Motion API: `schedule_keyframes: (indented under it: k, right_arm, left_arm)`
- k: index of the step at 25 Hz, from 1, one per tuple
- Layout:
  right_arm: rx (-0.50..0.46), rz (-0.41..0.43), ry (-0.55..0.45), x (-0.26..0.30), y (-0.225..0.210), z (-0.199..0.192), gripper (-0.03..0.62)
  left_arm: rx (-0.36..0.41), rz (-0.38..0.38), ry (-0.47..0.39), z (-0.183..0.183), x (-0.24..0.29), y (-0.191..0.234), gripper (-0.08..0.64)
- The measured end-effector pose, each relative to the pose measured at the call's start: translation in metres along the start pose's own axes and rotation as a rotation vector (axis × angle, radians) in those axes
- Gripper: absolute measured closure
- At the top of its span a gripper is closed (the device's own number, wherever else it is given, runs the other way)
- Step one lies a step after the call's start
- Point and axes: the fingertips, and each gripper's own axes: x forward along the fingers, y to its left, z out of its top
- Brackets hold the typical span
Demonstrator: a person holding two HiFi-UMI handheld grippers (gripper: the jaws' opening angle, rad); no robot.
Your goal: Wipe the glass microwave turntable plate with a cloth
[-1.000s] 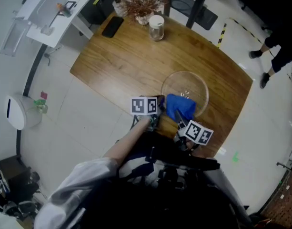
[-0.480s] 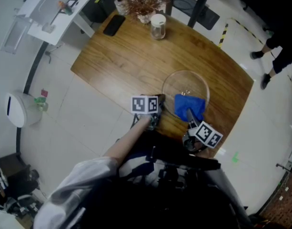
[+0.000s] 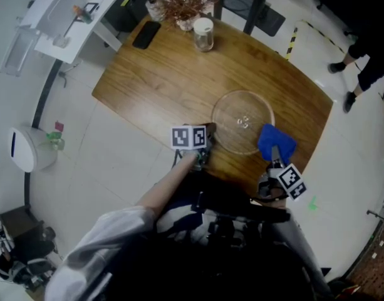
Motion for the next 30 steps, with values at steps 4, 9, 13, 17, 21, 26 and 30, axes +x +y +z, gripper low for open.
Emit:
schedule_keyframes:
  k: [4, 9, 13, 17, 21, 26, 30]
  right_arm:
    - [-0.031, 0.005, 0.057, 0.005, 0.004, -0.023, 0.508]
    - [-0.068, 0.053, 0.133, 0.009, 0.022, -0.053, 0.508]
    - [-0.102, 0.114, 0.228, 0.008, 0.042, -0.088, 0.508]
    - [-0.197, 0.193, 0.35, 0.007, 0.063, -0.124, 0.508]
    - [-0.293, 0.238, 0.412, 0.007, 0.076, -0.14, 0.508]
    - [-0.278, 0.238, 0.364, -0.001, 0.068, -0.134, 0.508]
    - [-0.32, 0.236, 0.317, -0.012, 0.059, -0.125, 0.508]
  left_arm:
    - [0.0, 0.001, 0.002, -0.001, 0.002, 0.001, 0.524]
    - [0.005, 0.004, -0.002, 0.0, 0.001, 0.001, 0.525]
    - [0.007, 0.007, -0.003, 0.0, 0.0, 0.002, 0.525]
    - [0.015, 0.009, -0.007, 0.0, 0.001, 0.002, 0.525]
    - [0.016, 0.019, -0.01, 0.0, 0.001, 0.002, 0.525]
    - [0.039, 0.018, -0.046, 0.0, -0.002, 0.002, 0.52]
    - [0.057, -0.001, -0.132, -0.002, -0.013, -0.002, 0.522]
